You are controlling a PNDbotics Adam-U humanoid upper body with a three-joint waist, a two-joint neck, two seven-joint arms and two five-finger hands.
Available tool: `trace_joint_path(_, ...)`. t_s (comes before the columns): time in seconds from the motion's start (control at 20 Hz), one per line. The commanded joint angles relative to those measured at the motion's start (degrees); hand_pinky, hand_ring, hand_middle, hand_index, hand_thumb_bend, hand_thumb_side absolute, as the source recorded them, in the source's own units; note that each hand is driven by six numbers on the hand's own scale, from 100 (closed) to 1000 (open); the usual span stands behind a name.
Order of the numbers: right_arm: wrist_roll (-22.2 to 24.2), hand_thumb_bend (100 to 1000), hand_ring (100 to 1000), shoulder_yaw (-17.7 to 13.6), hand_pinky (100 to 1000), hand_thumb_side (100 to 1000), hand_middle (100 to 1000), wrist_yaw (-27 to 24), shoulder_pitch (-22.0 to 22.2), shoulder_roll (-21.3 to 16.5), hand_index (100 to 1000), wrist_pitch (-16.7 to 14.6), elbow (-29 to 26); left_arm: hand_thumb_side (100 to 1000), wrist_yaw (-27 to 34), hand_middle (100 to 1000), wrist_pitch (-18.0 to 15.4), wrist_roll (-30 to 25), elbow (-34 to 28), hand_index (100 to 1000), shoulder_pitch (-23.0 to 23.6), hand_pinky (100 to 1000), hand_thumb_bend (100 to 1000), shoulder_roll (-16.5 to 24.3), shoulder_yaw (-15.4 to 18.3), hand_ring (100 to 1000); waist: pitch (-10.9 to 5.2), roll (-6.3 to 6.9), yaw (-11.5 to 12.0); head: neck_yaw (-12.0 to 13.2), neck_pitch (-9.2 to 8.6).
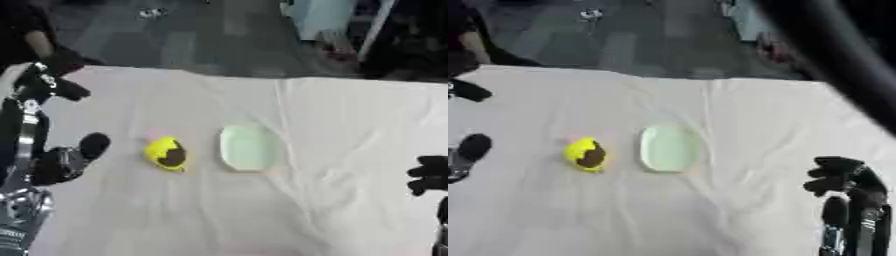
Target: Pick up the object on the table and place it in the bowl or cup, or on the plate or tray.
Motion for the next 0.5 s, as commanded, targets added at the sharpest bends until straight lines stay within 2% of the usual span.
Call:
trace_joint_path(0.05,-0.8,278,485,-0.3,242,972,598,0.1,-0.3,-1.0,457,-1.1,-0.8,988,-0.1,803,0.2,-0.1,-0.9,827,-0.3,507,726,1.3,0.3,550,-0.38,0.30,-0.1,-0.8,-1.17)
trace_joint_path(0.35,-0.8,278,485,-0.4,243,972,598,0.1,-0.3,-1.1,459,-1.0,-0.8,988,-0.1,803,0.3,-0.3,-0.9,828,-0.3,507,728,1.3,0.4,551,-0.47,0.33,-0.2,-0.9,-1.93)
trace_joint_path(0.5,-0.8,278,485,-0.5,242,974,599,-0.1,-0.3,-1.1,467,-1.0,-0.8,991,-0.1,804,0.5,-0.5,-0.9,832,-0.6,510,729,1.7,0.5,552,-0.50,0.29,-0.3,-0.7,-1.54)
